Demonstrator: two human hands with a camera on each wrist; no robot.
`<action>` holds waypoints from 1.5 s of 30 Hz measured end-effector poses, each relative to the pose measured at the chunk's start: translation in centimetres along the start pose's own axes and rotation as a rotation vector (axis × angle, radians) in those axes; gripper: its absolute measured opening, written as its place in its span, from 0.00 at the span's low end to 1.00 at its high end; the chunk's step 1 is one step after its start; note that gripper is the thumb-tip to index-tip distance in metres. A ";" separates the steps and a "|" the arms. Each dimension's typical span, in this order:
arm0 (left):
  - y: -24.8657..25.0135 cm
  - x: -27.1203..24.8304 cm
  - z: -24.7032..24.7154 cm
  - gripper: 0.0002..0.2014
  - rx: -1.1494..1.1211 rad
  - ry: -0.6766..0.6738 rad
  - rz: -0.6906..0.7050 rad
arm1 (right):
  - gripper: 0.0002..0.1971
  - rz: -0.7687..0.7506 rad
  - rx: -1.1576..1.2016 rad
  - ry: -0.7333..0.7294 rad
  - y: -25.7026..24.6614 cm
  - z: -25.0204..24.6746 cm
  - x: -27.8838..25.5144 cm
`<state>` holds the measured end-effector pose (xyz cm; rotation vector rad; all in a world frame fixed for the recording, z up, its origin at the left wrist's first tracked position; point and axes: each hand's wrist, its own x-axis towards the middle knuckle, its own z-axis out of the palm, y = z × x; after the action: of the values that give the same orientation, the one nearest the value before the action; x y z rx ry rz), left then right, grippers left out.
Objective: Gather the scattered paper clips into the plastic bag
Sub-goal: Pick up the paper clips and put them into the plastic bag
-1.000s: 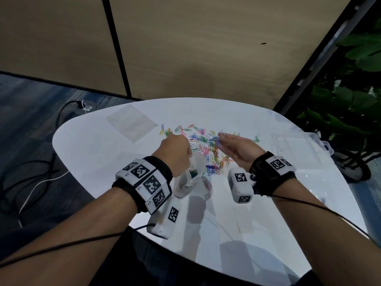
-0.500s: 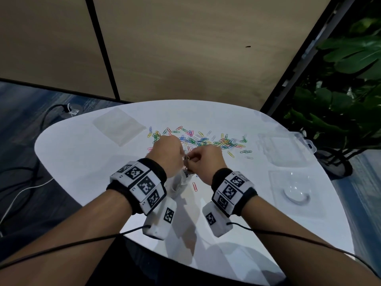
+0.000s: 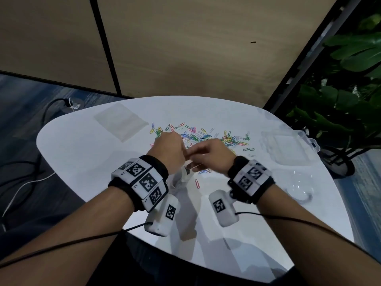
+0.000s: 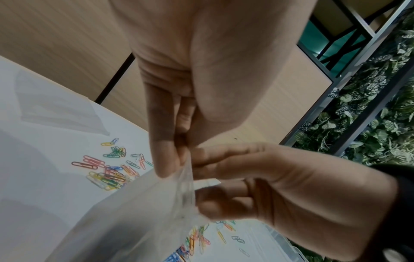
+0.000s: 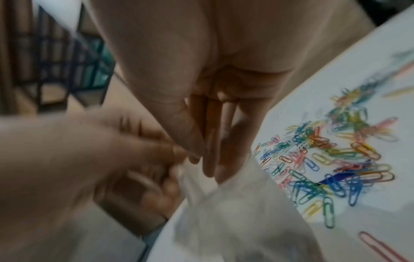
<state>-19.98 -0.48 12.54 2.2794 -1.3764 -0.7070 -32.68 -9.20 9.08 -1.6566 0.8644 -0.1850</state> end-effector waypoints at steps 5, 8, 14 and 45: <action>-1.1 0.0 -0.5 0.11 0.006 0.000 -0.003 | 0.09 0.172 -0.072 0.337 5.2 -6.8 3.7; -1.8 0.1 -0.6 0.11 0.021 0.004 0.014 | 0.29 0.473 -0.642 0.419 9.9 -10.3 6.0; -3.2 0.3 -1.5 0.11 0.030 -0.012 0.016 | 0.35 0.599 -1.266 0.232 13.8 -13.3 9.4; -1.4 0.8 0.0 0.12 0.046 -0.060 0.034 | 0.12 0.220 0.737 0.199 1.0 -4.6 -0.3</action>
<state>-18.73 -0.56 11.62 2.2819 -1.4691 -0.7455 -35.86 -12.61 9.60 -0.8605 0.9695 -0.4603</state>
